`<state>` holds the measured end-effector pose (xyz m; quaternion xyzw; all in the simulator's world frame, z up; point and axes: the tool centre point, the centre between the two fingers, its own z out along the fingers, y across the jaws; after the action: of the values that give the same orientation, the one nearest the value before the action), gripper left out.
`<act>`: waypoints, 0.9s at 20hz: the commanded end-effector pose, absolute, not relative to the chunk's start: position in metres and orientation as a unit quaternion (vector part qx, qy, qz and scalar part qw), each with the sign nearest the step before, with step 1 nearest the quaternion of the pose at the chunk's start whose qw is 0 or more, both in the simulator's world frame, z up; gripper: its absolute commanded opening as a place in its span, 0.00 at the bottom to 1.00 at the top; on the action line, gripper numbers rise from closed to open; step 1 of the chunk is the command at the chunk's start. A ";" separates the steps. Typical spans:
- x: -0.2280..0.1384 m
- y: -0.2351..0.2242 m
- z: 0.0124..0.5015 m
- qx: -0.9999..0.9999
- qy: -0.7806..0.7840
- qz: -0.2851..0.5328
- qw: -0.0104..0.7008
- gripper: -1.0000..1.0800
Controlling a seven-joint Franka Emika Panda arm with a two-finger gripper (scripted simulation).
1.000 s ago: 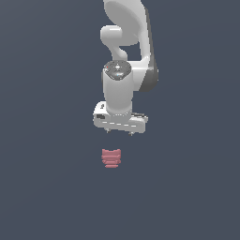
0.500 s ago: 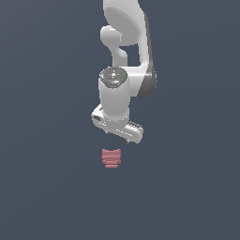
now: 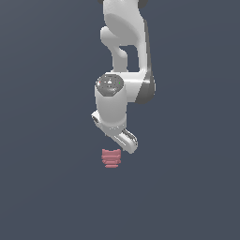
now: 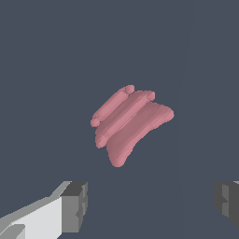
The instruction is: Pick up the object and move it to a goal position.
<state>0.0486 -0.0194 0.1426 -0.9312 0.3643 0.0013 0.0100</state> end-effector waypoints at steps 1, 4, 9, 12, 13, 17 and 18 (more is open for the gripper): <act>0.053 -0.022 0.140 -0.917 0.399 0.002 0.009 0.96; 0.057 -0.024 0.137 -0.899 0.438 0.003 0.009 0.96; 0.065 -0.028 0.132 -0.865 0.501 0.003 0.007 0.96; 0.069 -0.030 0.129 -0.843 0.537 0.003 0.006 0.96; 0.070 -0.031 0.128 -0.836 0.549 0.003 0.006 0.96; 0.076 -0.034 0.124 -0.803 0.595 0.003 0.004 0.96; 0.078 -0.034 0.123 -0.795 0.606 0.003 0.004 0.96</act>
<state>0.0754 -0.0335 0.1243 -0.8082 0.5889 0.0031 0.0042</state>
